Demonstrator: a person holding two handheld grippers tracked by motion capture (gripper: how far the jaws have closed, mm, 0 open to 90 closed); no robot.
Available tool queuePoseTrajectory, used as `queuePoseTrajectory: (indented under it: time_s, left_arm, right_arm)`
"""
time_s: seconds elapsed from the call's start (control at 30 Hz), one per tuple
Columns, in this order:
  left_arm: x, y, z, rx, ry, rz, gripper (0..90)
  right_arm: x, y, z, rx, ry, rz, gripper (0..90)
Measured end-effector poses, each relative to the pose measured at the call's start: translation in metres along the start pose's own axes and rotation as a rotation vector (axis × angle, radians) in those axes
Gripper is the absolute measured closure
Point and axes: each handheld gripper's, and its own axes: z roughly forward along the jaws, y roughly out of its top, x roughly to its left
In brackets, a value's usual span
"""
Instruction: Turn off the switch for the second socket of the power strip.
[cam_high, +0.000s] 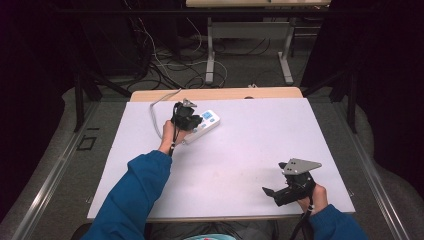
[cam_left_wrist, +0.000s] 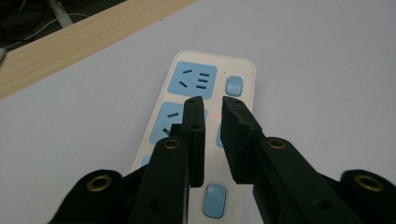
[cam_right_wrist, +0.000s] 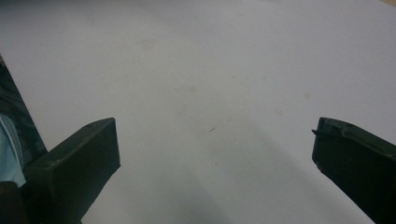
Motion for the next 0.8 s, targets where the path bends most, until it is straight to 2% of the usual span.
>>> queuePoseTrajectory:
  time_s: [0.17,0.33,0.67,0.8]
  left_arm:
    - [-0.002,-0.001,0.006,0.005,-0.008,-0.002,89.8]
    - [-0.005,-0.002,0.012,0.015,-0.023,0.011,90.0]
    - [-0.005,-0.004,0.022,0.044,-0.019,0.02,90.0]
    - [-0.006,-0.004,0.023,0.04,-0.024,0.01,90.0]
  right_arm:
    - [0.0,0.0,0.0,0.002,0.003,-0.006,0.3]
    - [0.0,0.0,0.0,0.007,0.002,-0.002,0.3]
    - [-0.001,0.0,0.0,0.0,0.006,-0.006,0.4]
    - [-0.001,0.0,0.0,0.011,0.013,-0.007,0.4]
